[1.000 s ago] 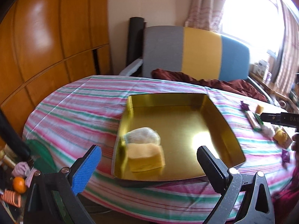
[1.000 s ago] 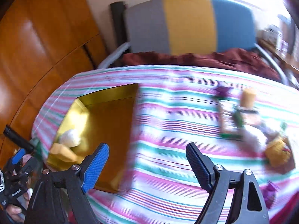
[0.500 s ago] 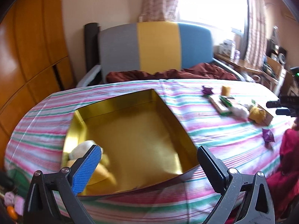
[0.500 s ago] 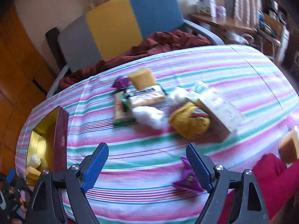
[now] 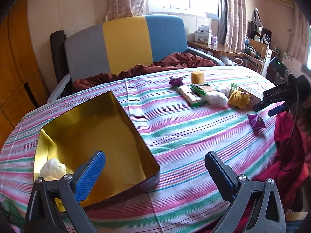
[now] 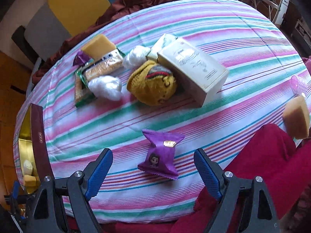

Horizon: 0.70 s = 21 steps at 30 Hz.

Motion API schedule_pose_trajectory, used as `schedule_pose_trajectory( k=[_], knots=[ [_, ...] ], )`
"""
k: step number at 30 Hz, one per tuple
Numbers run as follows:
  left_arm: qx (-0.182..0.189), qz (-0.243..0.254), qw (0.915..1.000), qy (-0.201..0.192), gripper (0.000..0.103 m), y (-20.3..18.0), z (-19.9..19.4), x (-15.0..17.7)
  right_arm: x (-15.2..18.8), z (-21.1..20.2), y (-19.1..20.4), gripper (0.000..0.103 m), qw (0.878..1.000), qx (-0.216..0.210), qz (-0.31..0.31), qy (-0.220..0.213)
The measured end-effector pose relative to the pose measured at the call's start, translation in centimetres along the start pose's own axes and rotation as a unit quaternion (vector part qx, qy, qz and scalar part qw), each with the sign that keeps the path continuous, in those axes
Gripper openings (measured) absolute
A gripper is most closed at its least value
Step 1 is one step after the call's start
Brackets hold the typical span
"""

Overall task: Organize objects
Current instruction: 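Move the right gripper back to the table and grasp the purple snack packet, then reach the left gripper to the cracker packet and grasp it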

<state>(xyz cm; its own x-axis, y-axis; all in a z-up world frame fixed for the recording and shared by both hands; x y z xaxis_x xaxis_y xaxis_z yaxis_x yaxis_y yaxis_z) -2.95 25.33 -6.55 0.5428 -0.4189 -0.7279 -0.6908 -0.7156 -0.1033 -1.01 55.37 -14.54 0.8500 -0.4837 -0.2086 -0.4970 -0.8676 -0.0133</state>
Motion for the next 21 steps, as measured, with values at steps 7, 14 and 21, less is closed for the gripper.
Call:
schedule_pose_trajectory(
  k=[7, 14, 21],
  knots=[
    [0.022, 0.007, 0.9997, -0.001, 0.103, -1.0, 0.7, -0.8, 1.0, 4.0, 0.7, 0.062, 0.998, 0.036, -0.005, 0.055],
    [0.048, -0.011, 0.9988, 0.003, 0.103, -1.9, 2.3, -2.5, 1.3, 3.4, 2.4, 0.035, 0.997, 0.037, -0.061, 0.027],
    [0.069, -0.046, 0.9961, 0.030, 0.103, -2.7, 5.8, -4.2, 1.8, 2.6, 2.4, 0.035, 0.998, 0.015, -0.064, 0.007]
  ],
)
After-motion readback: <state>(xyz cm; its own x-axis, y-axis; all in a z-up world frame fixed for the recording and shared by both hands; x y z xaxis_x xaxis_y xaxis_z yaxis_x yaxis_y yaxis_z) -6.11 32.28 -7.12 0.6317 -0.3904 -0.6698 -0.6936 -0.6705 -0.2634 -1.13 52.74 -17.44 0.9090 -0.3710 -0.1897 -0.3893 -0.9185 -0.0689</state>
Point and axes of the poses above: each gripper's, at about its wrist camera, not at the fingertips, and z roughly the way its jaws point, y to its left, x to its underside, the point moved 10 cm from there along z, roughly the way its jaws point, and after that the axes turned 14 degrees about x, right-handed, at the moved point
